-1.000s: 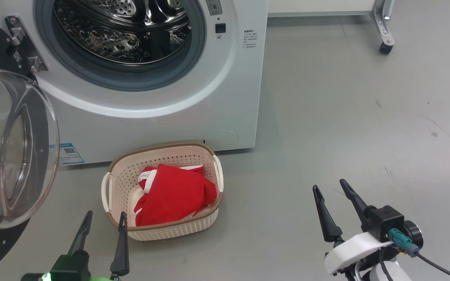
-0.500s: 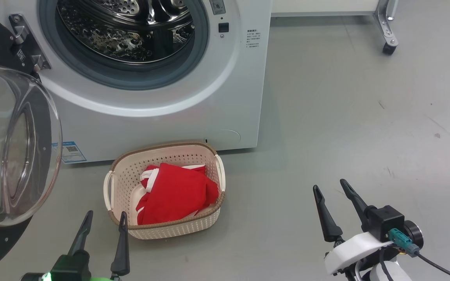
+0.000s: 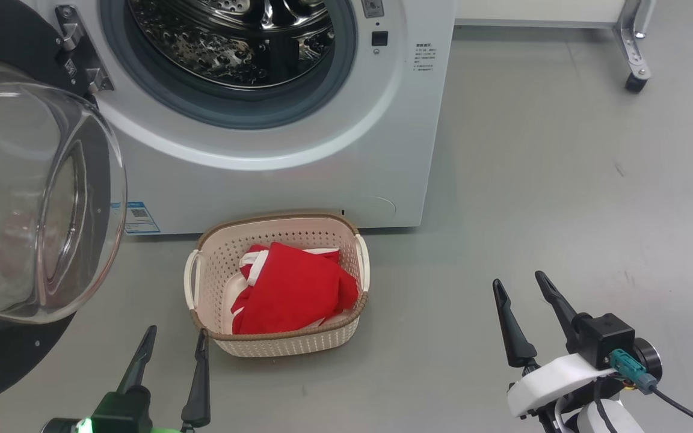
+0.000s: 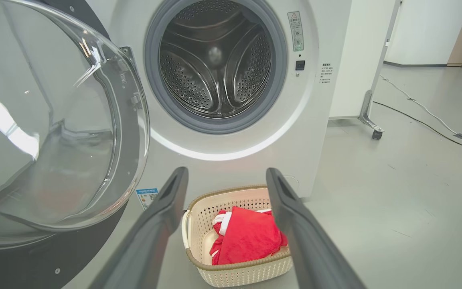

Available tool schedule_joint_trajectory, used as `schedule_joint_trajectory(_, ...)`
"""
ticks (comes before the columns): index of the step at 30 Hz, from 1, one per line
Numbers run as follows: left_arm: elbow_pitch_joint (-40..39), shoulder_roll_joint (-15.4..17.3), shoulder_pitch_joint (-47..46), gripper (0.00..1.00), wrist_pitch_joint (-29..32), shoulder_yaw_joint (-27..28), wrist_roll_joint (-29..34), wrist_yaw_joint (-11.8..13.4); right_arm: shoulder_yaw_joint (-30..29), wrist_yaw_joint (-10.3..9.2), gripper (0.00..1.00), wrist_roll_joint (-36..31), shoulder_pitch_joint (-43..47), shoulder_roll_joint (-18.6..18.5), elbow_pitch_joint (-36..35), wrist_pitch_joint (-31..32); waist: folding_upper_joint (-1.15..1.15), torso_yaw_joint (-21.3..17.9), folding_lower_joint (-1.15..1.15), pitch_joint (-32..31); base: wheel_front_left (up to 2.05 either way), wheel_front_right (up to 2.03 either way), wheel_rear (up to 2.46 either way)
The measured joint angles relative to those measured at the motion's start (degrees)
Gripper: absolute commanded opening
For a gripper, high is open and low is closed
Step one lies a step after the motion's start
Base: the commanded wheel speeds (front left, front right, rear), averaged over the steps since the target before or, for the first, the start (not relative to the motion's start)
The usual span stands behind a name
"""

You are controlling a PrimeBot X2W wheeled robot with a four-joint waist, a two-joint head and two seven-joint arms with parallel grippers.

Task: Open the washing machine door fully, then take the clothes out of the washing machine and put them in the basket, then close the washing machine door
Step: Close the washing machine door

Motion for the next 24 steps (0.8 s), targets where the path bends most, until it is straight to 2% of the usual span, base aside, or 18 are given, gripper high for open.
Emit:
schedule_joint_trajectory(9, 0.23, 0.0, -0.12, 1.0, -0.05, 0.3, 0.59, 0.1, -0.48, 0.02, 1.0, -0.29, 0.07, -0.05, -0.2, 0.0, 0.0, 5.47, 0.0, 0.3, 0.0, 0.0, 0.0)
schedule_joint_trajectory(24, 1.36, -0.01, -0.27, 1.0, -0.96, 0.96, 0.52, 0.59, -0.49, 0.57, 1.0, -0.85, 0.06, -0.22, -0.32, 0.0, 0.0, 17.25, 0.0, 0.59, 0.0, 0.0, 0.0)
